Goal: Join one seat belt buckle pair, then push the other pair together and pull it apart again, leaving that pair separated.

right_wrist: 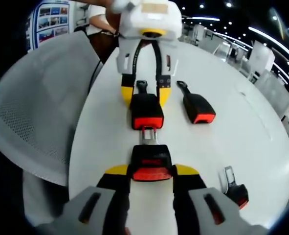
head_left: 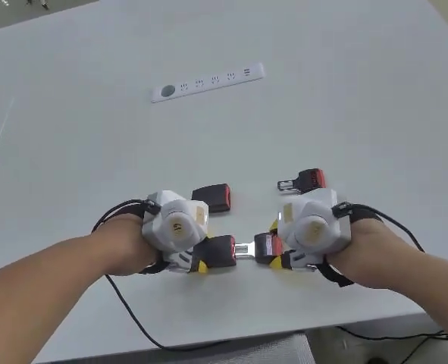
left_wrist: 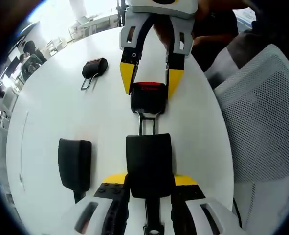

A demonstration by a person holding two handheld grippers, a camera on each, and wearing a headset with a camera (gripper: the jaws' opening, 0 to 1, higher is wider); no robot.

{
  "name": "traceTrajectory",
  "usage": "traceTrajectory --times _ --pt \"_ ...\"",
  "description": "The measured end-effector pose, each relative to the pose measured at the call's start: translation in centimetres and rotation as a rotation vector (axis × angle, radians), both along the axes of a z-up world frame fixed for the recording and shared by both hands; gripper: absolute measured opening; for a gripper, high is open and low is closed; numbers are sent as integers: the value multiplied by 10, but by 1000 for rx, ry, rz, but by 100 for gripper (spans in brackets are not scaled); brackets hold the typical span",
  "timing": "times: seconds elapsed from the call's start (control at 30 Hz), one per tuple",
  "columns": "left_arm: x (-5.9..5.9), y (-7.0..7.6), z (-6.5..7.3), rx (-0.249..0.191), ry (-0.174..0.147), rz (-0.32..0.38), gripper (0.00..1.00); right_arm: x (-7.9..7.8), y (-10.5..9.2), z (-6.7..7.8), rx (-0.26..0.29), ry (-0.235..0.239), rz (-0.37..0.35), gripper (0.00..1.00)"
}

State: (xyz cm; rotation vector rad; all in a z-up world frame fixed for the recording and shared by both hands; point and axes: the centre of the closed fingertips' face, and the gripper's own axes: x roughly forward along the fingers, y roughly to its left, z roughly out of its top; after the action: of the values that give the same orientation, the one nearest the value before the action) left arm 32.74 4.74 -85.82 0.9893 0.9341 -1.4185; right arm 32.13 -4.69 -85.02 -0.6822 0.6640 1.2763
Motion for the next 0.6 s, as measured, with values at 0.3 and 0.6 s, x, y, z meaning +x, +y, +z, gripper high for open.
traceTrajectory --times 0.3,0.6 --pt "0 1 0 -1 1 -5 33 0 10 0 -7 0 4 32" --pt "0 0 0 21 -4 -19 32 0 11 1 -22 -16 6 31"
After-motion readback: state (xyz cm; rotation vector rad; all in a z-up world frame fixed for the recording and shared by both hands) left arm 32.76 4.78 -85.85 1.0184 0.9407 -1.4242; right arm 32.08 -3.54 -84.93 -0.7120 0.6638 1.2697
